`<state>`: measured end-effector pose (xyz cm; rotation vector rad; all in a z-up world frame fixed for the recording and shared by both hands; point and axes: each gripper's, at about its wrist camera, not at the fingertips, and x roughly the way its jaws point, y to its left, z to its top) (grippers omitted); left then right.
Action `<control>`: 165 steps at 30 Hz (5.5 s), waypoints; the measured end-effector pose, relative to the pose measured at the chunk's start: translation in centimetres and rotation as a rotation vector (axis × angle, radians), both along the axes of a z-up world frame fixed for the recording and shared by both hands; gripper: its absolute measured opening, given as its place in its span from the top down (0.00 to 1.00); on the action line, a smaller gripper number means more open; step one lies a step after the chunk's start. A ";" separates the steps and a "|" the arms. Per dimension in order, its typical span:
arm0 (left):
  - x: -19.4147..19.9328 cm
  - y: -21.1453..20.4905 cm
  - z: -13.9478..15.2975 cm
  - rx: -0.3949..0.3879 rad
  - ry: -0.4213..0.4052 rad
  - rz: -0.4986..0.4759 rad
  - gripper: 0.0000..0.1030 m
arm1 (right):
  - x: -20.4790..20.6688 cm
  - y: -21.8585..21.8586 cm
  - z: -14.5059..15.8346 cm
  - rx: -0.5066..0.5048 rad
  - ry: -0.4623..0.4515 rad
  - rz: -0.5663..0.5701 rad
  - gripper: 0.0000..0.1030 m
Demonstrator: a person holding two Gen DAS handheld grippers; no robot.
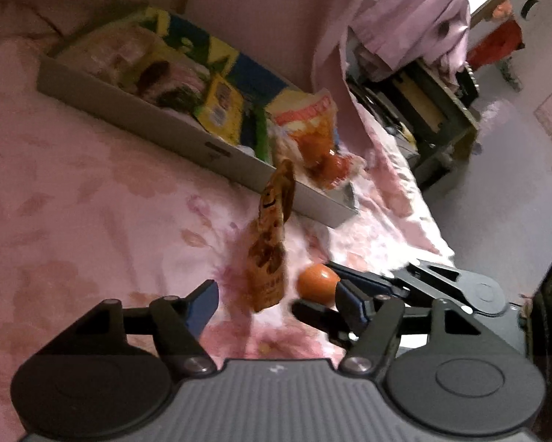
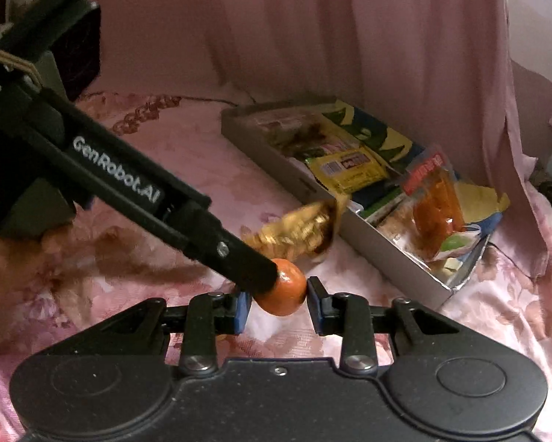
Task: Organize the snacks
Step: 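Grasp the gold-wrapped sweet with the left tool while the right tool grasps the mandarin, then carry the gold sweet into the tray with the left tool while the right tool carries the mandarin there, then open both tools inside the tray to release the sweet and mandarin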
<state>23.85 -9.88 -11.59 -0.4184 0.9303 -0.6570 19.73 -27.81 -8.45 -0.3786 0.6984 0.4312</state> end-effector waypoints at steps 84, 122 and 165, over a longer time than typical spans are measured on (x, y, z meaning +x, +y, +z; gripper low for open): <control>-2.8 0.9 5.8 0.169 -0.185 0.149 0.61 | -2.9 -1.9 5.1 0.167 -0.250 -0.318 0.67; 12.9 0.7 0.6 0.123 -0.313 0.348 0.60 | 13.5 1.7 -2.2 0.182 -0.134 -0.507 0.66; 9.9 -0.5 3.2 0.192 -0.404 0.372 0.16 | 8.3 -0.9 1.0 0.295 -0.228 -0.597 0.24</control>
